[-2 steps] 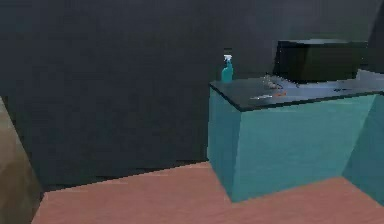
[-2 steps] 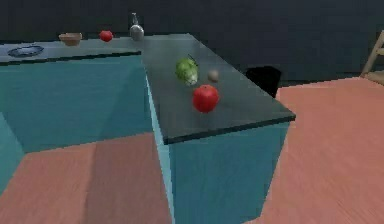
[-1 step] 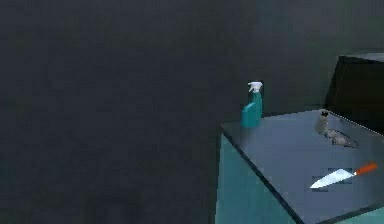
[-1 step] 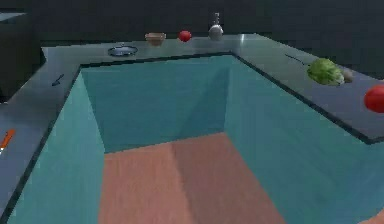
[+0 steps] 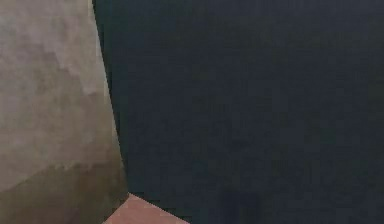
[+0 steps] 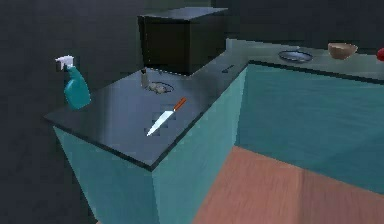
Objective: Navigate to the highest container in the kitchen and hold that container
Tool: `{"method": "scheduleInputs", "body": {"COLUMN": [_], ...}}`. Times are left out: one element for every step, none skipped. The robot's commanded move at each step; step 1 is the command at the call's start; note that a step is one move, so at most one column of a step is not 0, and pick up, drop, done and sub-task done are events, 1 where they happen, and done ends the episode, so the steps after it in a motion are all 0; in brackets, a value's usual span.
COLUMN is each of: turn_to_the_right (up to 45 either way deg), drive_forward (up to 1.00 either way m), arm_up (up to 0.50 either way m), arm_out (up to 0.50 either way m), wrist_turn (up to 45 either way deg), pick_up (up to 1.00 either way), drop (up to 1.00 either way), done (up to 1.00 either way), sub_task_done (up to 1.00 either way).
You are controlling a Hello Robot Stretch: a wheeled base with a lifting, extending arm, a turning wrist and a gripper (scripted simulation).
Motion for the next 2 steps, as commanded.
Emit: {"method": "scheduleInputs", "body": {"turn_to_the_right": [-24.0, 45.0], "drive_forward": [0.00, 0.00], "arm_up": [0.00, 0.00], "arm_out": [0.00, 0.00], "wrist_turn": [0.0, 0.0], "pick_up": [0.00, 0.00], "drop": [0.00, 0.00], "done": [0.00, 0.00], "sub_task_done": [0.00, 0.00]}}
